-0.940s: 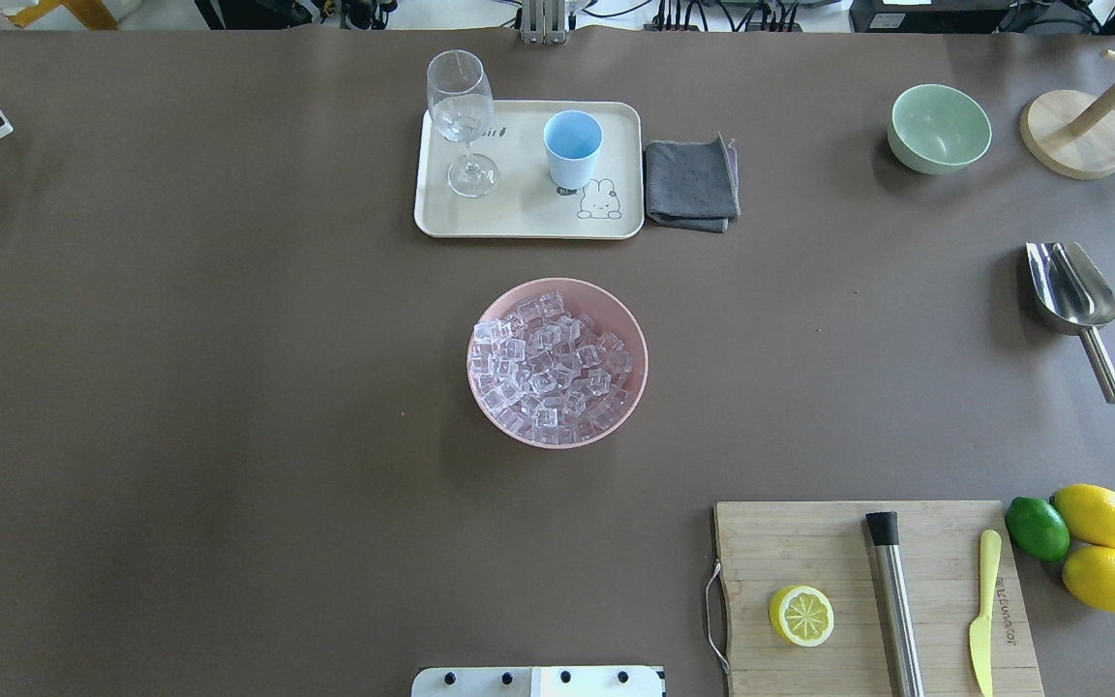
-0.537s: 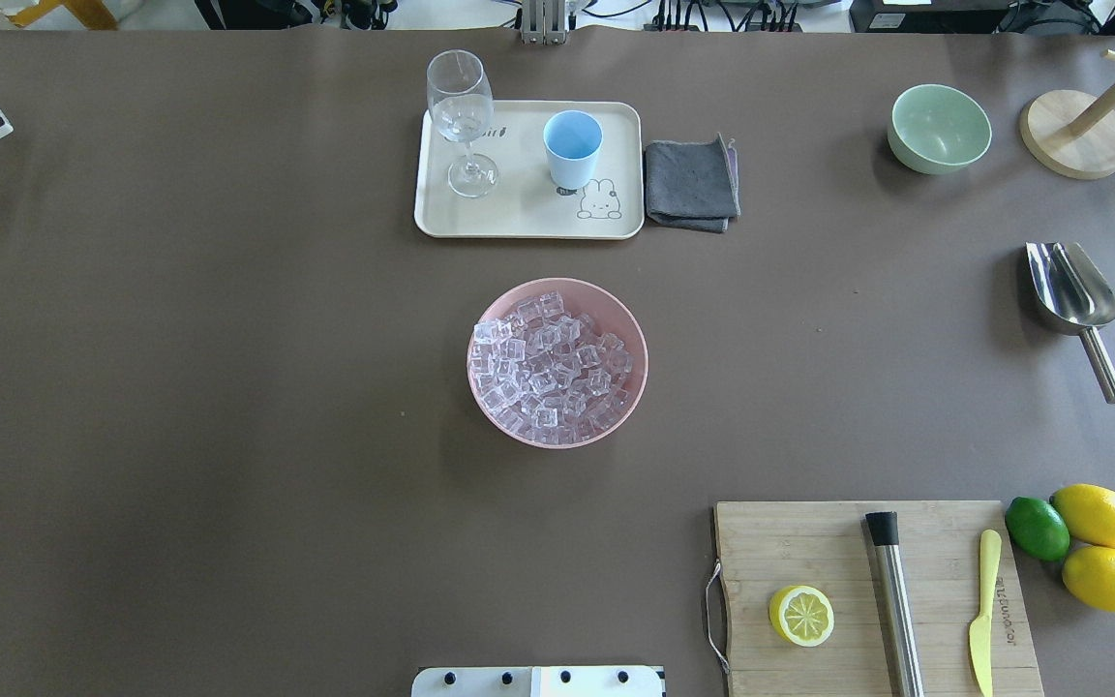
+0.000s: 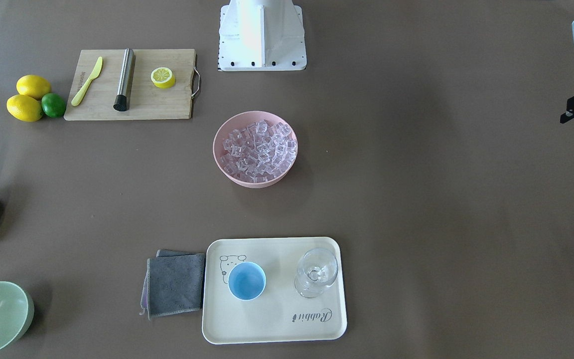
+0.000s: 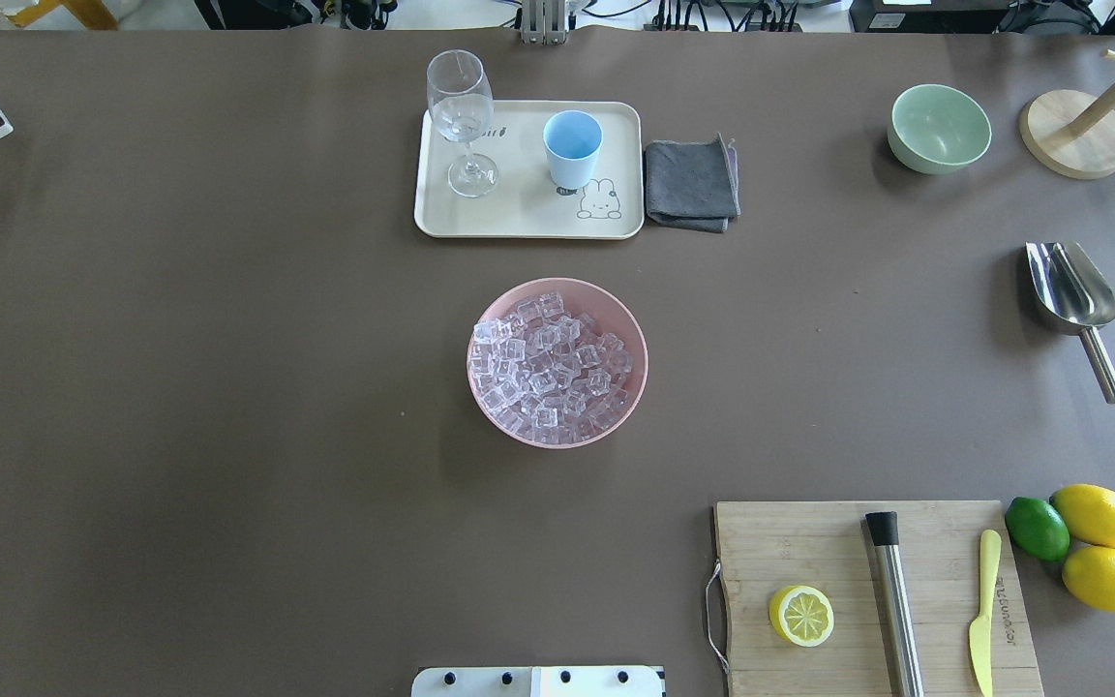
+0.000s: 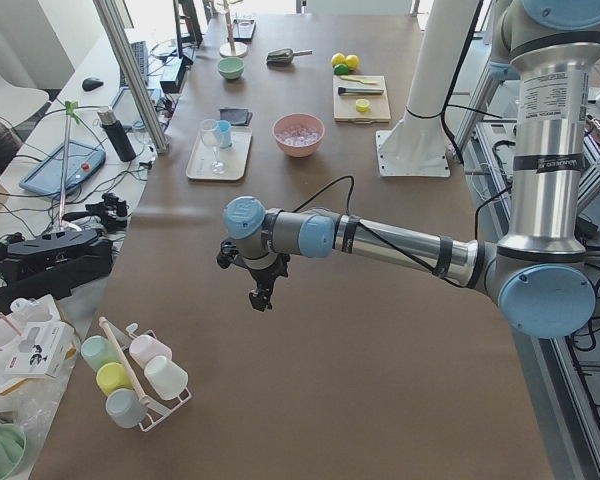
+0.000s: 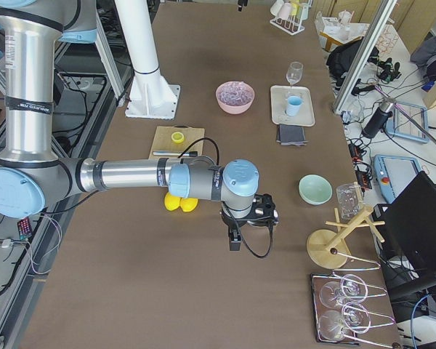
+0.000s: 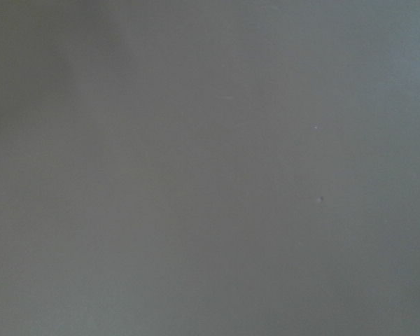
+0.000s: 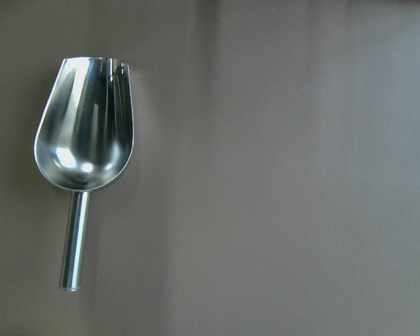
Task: Put ice in cup with scoop
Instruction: 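Move the right gripper down over the steel scoop's handle while the left arm rises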
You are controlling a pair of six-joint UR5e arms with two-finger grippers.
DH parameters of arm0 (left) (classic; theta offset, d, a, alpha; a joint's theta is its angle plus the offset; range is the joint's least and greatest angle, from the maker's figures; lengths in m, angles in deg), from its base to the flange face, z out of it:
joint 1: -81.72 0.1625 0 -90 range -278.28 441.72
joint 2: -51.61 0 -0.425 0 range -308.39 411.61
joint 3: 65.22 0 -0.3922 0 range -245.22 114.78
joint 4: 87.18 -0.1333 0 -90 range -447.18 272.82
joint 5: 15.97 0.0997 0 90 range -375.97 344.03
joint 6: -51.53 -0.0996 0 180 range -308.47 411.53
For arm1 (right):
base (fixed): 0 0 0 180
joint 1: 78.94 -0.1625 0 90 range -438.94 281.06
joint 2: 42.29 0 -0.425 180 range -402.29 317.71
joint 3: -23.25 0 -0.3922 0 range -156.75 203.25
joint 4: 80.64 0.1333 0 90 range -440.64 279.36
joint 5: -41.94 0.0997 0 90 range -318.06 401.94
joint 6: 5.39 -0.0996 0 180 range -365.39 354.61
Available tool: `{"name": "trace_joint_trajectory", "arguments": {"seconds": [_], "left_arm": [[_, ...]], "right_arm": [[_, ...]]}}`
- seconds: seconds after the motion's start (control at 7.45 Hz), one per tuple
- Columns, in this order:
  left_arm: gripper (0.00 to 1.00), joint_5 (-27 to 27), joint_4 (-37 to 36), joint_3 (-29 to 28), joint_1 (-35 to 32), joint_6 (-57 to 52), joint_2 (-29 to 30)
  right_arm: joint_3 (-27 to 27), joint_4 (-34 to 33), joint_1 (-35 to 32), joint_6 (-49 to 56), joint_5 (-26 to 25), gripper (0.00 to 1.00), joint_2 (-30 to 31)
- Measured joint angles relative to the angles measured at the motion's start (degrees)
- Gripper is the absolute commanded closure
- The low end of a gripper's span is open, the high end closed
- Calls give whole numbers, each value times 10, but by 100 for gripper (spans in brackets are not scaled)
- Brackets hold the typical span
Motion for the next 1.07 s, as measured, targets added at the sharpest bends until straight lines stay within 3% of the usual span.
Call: {"name": "trace_joint_trajectory", "arguments": {"seconds": [0.54, 1.07], "left_arm": [[1, -2, 174, 6, 160, 2, 5], [1, -34, 239, 12, 231, -4, 67]], "right_arm": [[-2, 0, 0, -12, 0, 0, -3], [9, 3, 11, -64, 3, 0, -5]]}}
